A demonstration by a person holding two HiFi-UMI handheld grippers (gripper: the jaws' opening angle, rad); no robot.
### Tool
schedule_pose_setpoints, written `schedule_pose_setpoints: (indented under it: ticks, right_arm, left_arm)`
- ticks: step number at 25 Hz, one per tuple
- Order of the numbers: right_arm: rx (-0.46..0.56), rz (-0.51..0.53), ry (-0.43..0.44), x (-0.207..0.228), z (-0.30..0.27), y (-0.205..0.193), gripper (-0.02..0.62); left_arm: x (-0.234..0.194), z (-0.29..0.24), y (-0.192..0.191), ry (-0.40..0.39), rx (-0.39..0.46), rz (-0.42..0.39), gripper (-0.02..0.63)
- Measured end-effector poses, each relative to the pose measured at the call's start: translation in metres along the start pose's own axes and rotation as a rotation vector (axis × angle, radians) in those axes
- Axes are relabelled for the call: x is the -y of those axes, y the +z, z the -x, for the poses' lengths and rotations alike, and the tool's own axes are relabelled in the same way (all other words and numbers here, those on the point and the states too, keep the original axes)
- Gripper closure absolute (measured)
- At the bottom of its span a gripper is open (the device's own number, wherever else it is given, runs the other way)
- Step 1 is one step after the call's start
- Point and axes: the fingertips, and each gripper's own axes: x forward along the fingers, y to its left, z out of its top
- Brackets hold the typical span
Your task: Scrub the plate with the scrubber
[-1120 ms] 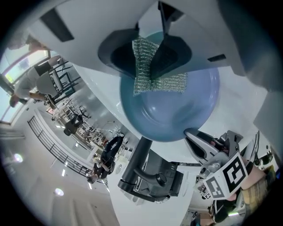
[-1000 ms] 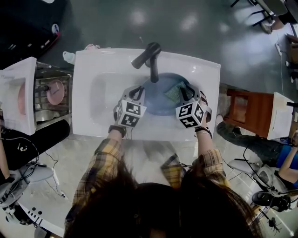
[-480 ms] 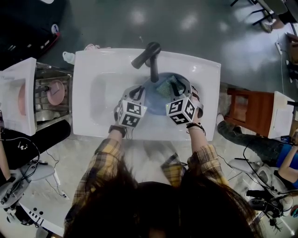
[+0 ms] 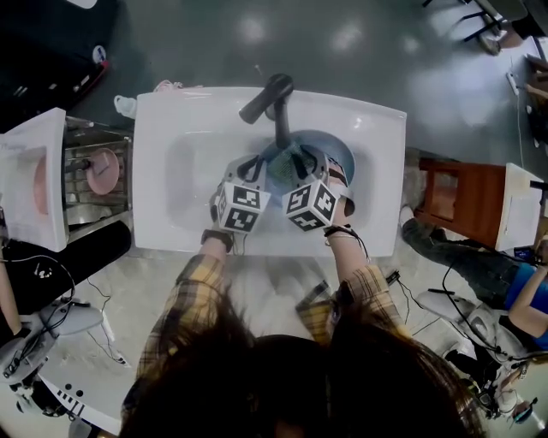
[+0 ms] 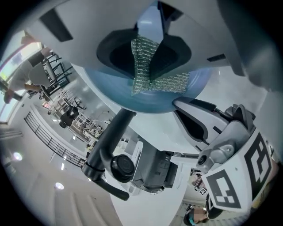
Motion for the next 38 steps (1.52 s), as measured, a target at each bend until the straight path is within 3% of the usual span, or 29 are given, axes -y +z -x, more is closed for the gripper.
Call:
schedule_pose_setpoints:
  ticks: [6,17,23,30,38]
  right_arm:
    - [-0.011,0.015,0.046,-0.022,0.000,-0.004,0.495]
    - [-0.096,0.004,0.132,-0.049,0.008,-0.055,0.495]
    - [-0.116,-0.040,0.122,-0.036,0.016,-0.072,0.494]
    - [-0.132,-0.013,0.073,-0.004,0.021,-0.084,0.485]
    - [-0.081,0.017,0.033,0.015,0.016,-0.053,0.483]
  left_arm:
    - [0.000,-0.001,-0.003,0.000,-0.017,-0.005,0.577]
    - [-0.003,-0.005,-0.006,0.000,-0.031,-0.010,0.577]
    - [-0.002,-0.004,-0.007,-0.008,-0.031,-0.016,0.577]
    - [-0.002,-0.007,-0.007,-0.013,-0.026,-0.021,0.574]
    - [-0.001,-0.008,-0.007,-0.018,-0.032,-0.028,0.574]
